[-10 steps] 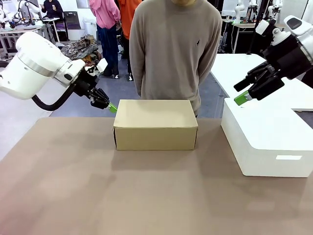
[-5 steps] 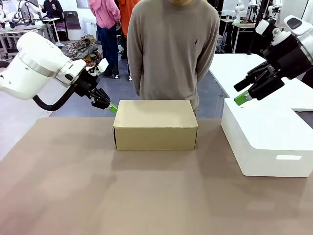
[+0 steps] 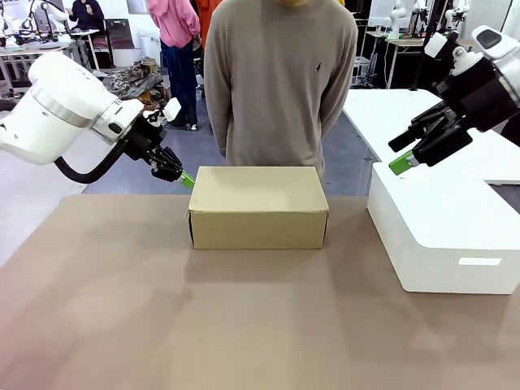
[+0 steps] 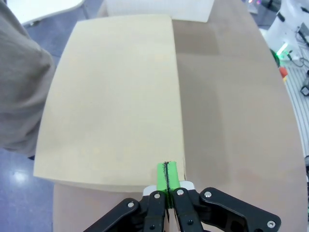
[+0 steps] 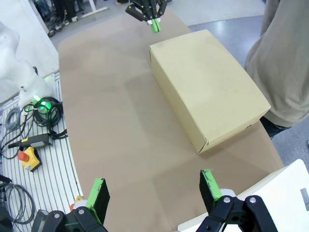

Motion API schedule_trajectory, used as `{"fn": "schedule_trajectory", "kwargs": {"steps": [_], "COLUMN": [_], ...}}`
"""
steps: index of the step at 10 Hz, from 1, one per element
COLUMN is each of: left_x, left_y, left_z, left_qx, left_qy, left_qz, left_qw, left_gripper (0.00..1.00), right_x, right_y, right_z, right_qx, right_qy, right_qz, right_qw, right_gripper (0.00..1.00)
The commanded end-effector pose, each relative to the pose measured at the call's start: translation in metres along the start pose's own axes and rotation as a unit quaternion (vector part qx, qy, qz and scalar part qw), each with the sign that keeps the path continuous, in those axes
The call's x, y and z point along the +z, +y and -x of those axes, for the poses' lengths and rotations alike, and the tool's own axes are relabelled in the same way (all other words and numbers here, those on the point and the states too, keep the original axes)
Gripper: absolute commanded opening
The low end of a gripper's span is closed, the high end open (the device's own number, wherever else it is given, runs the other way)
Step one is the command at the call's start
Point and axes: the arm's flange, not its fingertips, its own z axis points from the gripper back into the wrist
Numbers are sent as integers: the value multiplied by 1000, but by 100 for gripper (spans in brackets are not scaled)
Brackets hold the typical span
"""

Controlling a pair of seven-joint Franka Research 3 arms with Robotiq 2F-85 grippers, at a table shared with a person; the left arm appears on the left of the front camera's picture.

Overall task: Pack the shoes into the box.
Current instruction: Press down on the lid of the Shoes Box.

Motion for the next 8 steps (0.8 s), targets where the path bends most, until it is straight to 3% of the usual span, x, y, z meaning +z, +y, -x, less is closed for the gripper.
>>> {"fn": "schedule_trajectory", "kwargs": {"steps": [1, 5, 6, 7, 8], "left_x": [13, 53, 58, 62, 67], "left_y": [-14, -40, -45, -50, -56], "left_z": [-32, -83, -87, -88, -88], "left_qx": [-2, 24, 38, 43, 54], "left_qy": [75, 179, 181, 175, 174], "left_qz": [-19, -57, -73, -84, -83], "left_qw": [997, 982, 980, 980, 980], "left_gripper": [0, 0, 0, 0, 19], "right_x": [-7, -38, -46, -56, -65], "right_y": [-2, -19, -25, -32, -38], "right_z": [-19, -90, -103, -114, -125], "right_qx": [9, -10, -16, -17, -22], "right_qy": [14, 94, 107, 115, 122], "right_qz": [3, 23, 39, 41, 44], "right_qw": [1000, 995, 993, 992, 991], "right_gripper": [87, 10, 0, 0, 0]}}
